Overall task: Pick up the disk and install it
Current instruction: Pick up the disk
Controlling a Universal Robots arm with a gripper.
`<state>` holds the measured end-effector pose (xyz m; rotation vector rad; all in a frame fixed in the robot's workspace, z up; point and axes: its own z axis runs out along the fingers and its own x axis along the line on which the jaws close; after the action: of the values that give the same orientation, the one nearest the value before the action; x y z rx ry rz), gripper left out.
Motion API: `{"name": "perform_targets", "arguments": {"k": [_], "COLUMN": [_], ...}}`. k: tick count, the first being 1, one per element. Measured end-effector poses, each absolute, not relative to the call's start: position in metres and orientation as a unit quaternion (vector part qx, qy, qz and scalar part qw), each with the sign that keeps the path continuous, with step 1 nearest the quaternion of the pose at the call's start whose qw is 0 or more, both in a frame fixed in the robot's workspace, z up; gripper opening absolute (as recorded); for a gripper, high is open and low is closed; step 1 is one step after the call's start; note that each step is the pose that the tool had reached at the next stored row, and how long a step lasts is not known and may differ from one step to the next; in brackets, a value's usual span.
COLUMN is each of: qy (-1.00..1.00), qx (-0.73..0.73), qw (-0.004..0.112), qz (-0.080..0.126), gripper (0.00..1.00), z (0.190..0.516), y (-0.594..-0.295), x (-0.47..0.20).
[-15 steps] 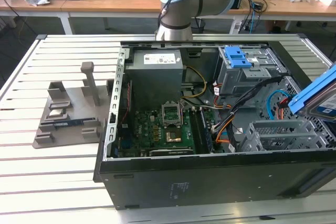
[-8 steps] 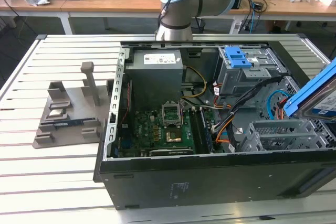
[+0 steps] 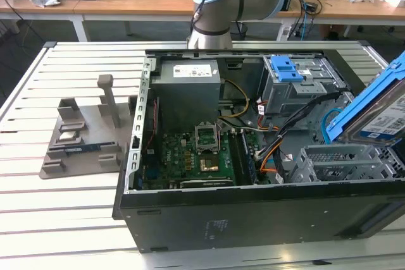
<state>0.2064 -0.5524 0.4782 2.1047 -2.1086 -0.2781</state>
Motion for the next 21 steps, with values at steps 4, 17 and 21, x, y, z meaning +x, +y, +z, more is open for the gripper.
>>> {"name": "perform_targets", "arguments": {"k": [4, 17, 21], "qy": [-0.703, -0.707, -0.707], "qx": [0.701, 0.707, 0.707], "qw": [0.074, 0.009, 0.008], "qz": [-0.092, -0.027, -0.027], "gripper": [0.37, 0.37, 0.37], "z": [0.4782, 0.4778, 0.4778], "y": [-0.5525, -0.5524, -0.5524], "x": [0.1988, 0.1979, 0.1938]}}
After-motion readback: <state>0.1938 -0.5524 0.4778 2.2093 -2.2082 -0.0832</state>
